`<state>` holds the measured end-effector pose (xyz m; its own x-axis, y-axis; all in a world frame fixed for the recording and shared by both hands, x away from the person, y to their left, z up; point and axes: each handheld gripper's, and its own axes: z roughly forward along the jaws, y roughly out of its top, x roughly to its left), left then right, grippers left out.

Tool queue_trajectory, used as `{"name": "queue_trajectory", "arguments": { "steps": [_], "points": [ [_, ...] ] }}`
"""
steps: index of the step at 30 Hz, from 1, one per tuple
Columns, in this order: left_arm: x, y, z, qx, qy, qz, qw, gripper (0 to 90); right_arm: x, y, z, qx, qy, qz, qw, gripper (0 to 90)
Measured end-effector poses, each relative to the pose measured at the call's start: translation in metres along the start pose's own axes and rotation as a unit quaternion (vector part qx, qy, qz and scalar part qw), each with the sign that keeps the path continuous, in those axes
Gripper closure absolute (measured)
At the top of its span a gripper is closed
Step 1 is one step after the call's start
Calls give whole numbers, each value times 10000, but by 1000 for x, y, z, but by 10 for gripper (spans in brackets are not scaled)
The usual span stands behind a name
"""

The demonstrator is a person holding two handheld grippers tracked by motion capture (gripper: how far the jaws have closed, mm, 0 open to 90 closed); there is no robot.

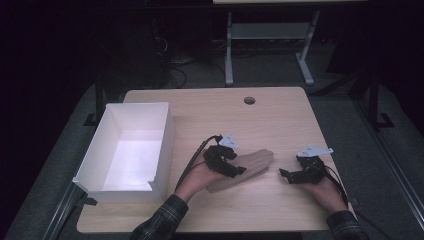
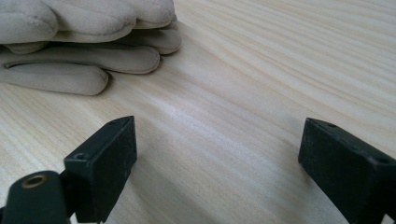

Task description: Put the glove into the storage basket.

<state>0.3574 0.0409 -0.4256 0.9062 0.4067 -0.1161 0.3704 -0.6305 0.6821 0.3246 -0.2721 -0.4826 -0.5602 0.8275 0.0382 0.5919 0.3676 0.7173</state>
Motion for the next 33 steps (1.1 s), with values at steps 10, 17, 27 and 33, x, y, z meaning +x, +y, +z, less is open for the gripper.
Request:
{"name": "queue_trajectory", "arguments": {
  "steps": [10,17,27,33],
  "points": [
    [4,-8,22,219,-4,49,9997,160,0,0,0,-3,18,-15,10000,109],
    [-7,-16,33,407,237,252,9986,160,0,0,1,-14,5,-25,10000,107],
    [-6,-21,33,352,192,223,9989,273,0,0,0,-5,17,-50,10000,108],
    [-5,-23,28,326,-26,208,9993,492,1,0,1,-21,-2,-43,10000,108]
  ]
}}
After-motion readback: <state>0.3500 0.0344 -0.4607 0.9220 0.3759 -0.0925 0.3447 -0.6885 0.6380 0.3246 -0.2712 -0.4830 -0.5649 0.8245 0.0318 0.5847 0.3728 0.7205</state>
